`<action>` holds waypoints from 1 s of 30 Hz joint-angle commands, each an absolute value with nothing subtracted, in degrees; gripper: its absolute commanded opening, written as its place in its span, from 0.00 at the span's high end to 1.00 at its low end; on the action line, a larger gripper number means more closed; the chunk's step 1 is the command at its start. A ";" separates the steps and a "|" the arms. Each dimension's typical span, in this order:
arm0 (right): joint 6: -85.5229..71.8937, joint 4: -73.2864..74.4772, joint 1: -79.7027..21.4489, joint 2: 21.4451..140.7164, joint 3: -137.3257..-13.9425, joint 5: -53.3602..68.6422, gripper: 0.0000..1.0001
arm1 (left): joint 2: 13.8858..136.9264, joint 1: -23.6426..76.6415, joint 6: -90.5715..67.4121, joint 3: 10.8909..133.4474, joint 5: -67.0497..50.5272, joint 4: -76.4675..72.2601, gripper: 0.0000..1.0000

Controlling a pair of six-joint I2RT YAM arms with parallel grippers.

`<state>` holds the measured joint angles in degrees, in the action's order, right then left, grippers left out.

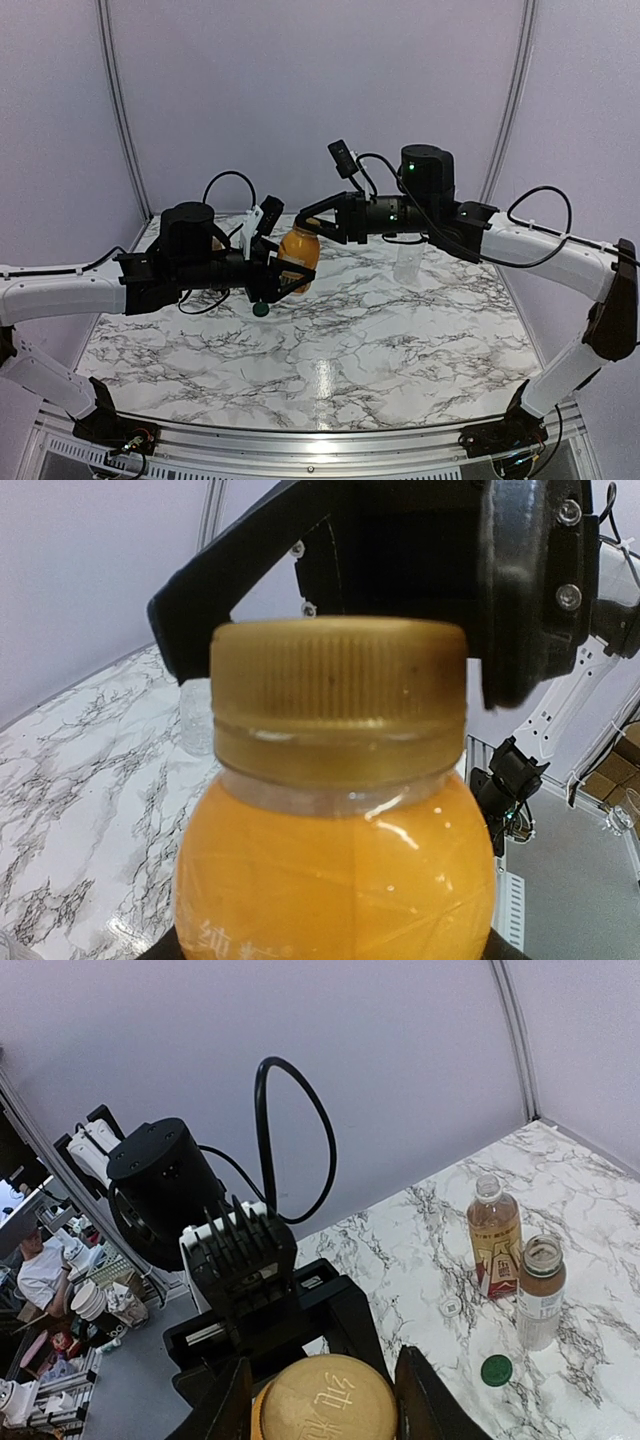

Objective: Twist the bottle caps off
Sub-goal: Unscrew the bottle cap from the plastic bottle.

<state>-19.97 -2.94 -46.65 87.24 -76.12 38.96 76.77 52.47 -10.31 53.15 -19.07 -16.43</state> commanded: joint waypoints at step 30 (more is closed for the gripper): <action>-17.60 -15.71 -46.47 86.40 -72.42 55.12 1.00 | 73.42 52.57 -11.77 48.43 -33.96 -31.14 0.78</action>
<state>-21.23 -9.85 -46.46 87.90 -71.85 43.20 76.62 52.38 -11.49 49.47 -21.80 -21.96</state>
